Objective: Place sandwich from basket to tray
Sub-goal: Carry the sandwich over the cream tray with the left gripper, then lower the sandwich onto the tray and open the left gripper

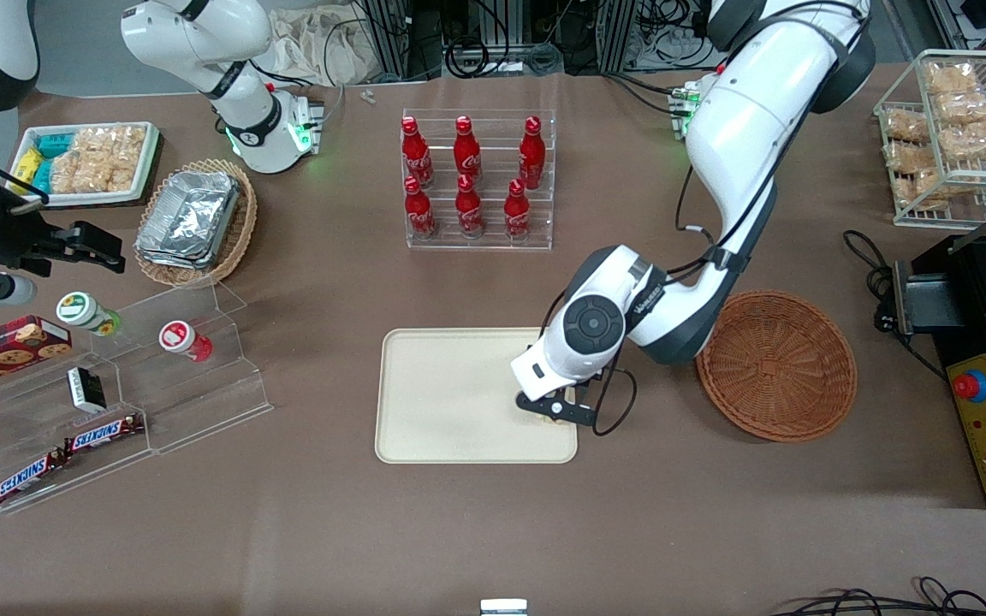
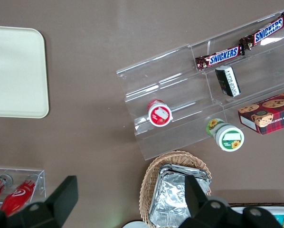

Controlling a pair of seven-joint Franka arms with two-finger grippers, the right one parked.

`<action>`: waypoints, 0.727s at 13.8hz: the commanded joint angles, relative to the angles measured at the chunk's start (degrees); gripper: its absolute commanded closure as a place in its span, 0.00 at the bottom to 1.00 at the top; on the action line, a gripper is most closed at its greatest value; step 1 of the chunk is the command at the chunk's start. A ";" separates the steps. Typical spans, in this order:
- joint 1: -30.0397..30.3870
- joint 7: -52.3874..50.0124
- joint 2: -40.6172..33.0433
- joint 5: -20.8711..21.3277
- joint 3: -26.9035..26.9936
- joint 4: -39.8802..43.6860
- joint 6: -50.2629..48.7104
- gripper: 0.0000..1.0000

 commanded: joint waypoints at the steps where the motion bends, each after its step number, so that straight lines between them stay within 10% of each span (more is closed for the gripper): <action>1: -0.89 -6.31 1.99 0.32 0.29 2.86 0.23 1.00; 3: -1.51 -7.47 2.16 0.85 0.29 3.03 0.24 1.00; 4: -1.51 -7.74 2.08 0.77 0.29 2.95 0.15 0.84; 5: -1.51 -8.61 1.99 0.76 0.38 2.77 -0.11 0.64; 6: -1.51 -9.23 1.99 0.94 0.29 2.77 -0.12 0.11; 10: -1.16 -9.58 1.38 0.50 0.29 2.68 -1.25 0.01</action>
